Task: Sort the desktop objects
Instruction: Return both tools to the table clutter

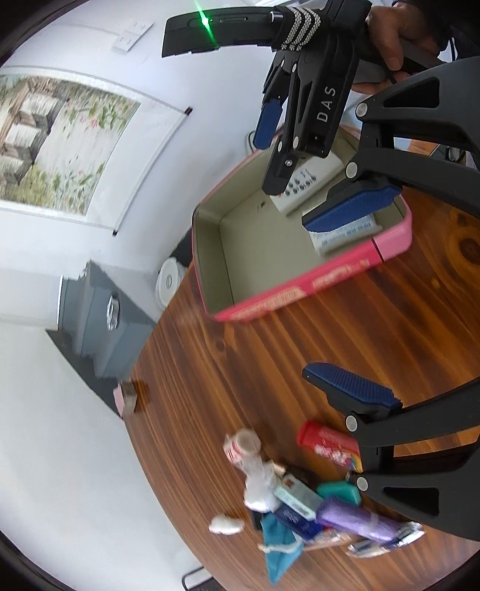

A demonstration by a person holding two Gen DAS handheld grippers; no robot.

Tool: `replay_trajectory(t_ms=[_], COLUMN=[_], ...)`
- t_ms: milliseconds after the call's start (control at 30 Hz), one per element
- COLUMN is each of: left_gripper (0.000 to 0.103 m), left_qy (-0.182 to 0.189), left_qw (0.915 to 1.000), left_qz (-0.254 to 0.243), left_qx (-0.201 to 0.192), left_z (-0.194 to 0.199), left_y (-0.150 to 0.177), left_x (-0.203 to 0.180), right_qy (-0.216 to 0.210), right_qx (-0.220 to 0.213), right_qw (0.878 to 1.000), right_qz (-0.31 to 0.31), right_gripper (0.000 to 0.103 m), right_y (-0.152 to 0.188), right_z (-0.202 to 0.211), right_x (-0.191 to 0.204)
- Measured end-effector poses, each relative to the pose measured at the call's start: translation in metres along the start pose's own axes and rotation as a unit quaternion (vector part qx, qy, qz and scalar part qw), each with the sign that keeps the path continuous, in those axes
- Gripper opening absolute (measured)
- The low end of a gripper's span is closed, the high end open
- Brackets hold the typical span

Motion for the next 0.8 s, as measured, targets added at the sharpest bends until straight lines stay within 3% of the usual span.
replay_trajectory(t_ms=[133, 367, 800], left_gripper=[0.077, 0.077, 0.077], left_qy=[-0.026, -0.038, -0.101], left_qw=[0.9995, 0.996, 0.9752], left_qz=[0.018, 0.081, 0.196], left_qx=[0.001, -0.004, 0.009], left_z=[0.008, 0.03, 0.064], left_y=[0.008, 0.028, 0.08], left_x=[0.019, 0.065, 0.163], right_qy=[-0.01, -0.028, -0.053], right_qx=[0.0, 0.003, 0.015], right_qw=[1.0, 0.999, 0.995], right_qz=[0.011, 0.03, 0.079], right_gripper=[0.08, 0.08, 0.08], right_y=[0.001, 0.007, 0.029], right_z=[0.0, -0.001, -0.005], right_x=[0.016, 0.054, 0.134])
Point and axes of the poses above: each gripper's, at about its wrist camera, not at the fingertips, and z roughly against the way its jaws point, x to its left, y to its underside, the point moved 4 cm from there along -z, roughly the way its jaws point, and after that the axes turned 4 degrees about -z, right-handed, at the moved point
